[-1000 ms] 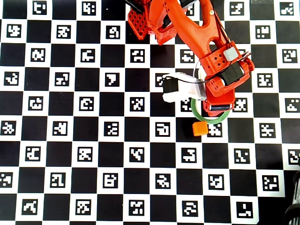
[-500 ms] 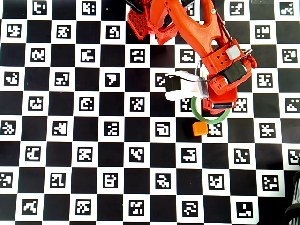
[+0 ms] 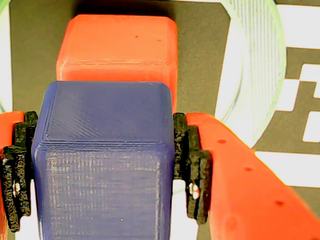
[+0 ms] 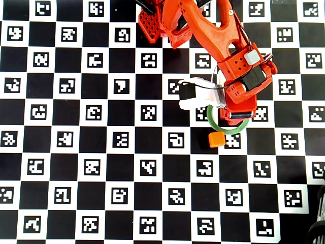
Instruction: Grab the red cube then put it in the green circle then put the blue cube on top and finally the orange cube on top
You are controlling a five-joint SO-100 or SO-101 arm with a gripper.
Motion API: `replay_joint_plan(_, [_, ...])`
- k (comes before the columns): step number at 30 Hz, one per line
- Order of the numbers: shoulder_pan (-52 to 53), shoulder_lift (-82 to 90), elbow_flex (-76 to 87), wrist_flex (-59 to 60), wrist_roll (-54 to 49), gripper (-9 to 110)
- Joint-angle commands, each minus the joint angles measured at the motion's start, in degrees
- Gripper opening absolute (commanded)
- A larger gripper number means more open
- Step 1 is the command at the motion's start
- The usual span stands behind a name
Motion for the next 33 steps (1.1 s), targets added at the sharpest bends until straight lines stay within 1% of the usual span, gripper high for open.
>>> replay_joint_plan(1, [-0.09, 0.7, -0.09, -0.18, -0.09, 9])
replay_joint_plan(12, [0.0, 0.79, 0.26, -0.18, 0.09, 10])
replay_joint_plan(19, [-0.35, 0.97, 0.44, -0.26, -0.09, 20])
replay_joint_plan(21, [-0.44, 0.97, 0.44, -0.26, -0.18, 24])
replay_joint_plan(29, [-0.18, 0.88, 0.44, -0.09, -0.44, 31])
replay_joint_plan(33, [-0.18, 1.58, 0.18, 1.14, -0.7, 32])
